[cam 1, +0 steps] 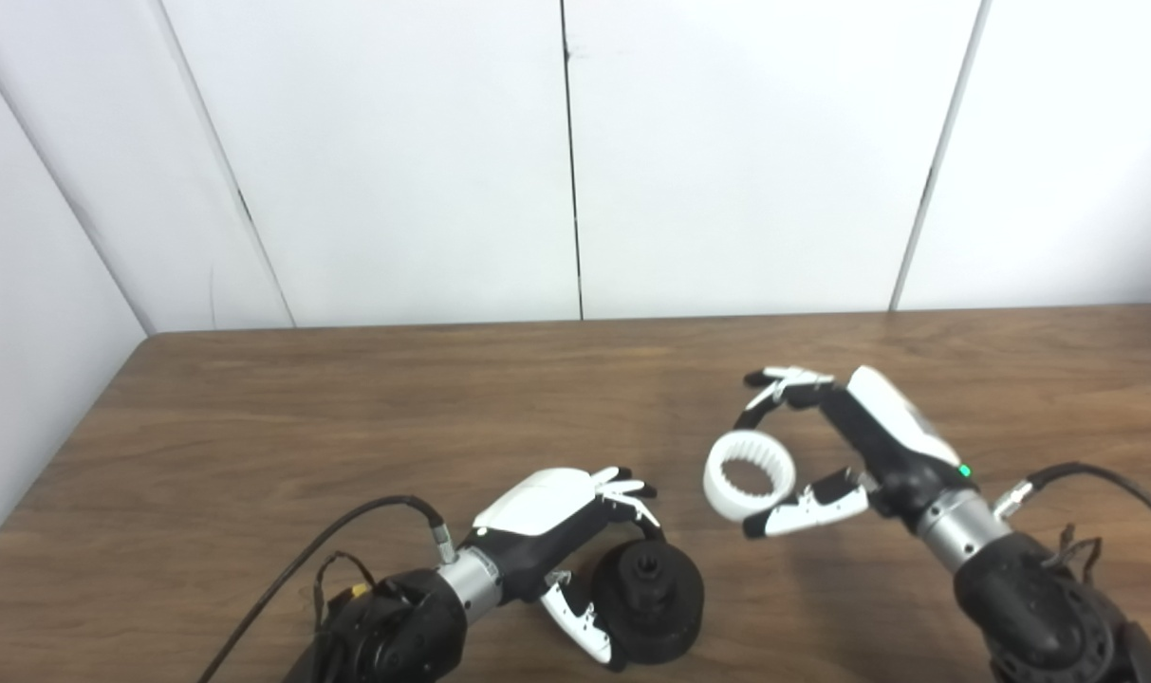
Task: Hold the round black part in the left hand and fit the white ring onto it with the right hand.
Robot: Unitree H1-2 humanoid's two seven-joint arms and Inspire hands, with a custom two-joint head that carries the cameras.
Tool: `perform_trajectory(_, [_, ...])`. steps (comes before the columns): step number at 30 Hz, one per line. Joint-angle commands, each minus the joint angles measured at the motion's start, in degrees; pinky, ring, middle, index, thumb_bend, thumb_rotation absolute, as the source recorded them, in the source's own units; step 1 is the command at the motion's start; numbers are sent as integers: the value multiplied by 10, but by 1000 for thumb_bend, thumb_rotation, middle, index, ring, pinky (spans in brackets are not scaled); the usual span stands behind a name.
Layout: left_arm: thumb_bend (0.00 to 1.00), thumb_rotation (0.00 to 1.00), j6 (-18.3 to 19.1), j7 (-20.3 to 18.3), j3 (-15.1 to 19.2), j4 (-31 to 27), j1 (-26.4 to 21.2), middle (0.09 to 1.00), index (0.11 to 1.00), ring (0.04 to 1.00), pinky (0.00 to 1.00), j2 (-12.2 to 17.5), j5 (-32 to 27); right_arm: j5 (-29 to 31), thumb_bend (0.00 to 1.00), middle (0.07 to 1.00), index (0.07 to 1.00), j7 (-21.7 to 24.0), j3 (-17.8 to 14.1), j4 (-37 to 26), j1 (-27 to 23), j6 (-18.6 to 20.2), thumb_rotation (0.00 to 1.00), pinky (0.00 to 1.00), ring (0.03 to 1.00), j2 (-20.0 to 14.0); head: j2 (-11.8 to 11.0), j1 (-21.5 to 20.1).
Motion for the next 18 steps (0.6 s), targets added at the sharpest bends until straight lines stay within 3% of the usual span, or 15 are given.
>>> perform_trajectory(1, [902,126,-8,10,3,1,-15,940,662,1000,831,3,2,1,525,849,491,-5,1,-26,-10,-10,148,844,914,11,-1,0])
perform_trajectory(12, [906,127,-11,12,3,5,-19,936,657,999,826,0,1,-9,525,863,492,-12,26,-15,14,-29,150,904,933,35,0,0])
perform_trajectory(18, [907,128,-12,12,1,5,-21,937,657,999,823,-2,4,-15,524,863,492,-17,33,-1,12,-36,152,872,925,47,-1,0])
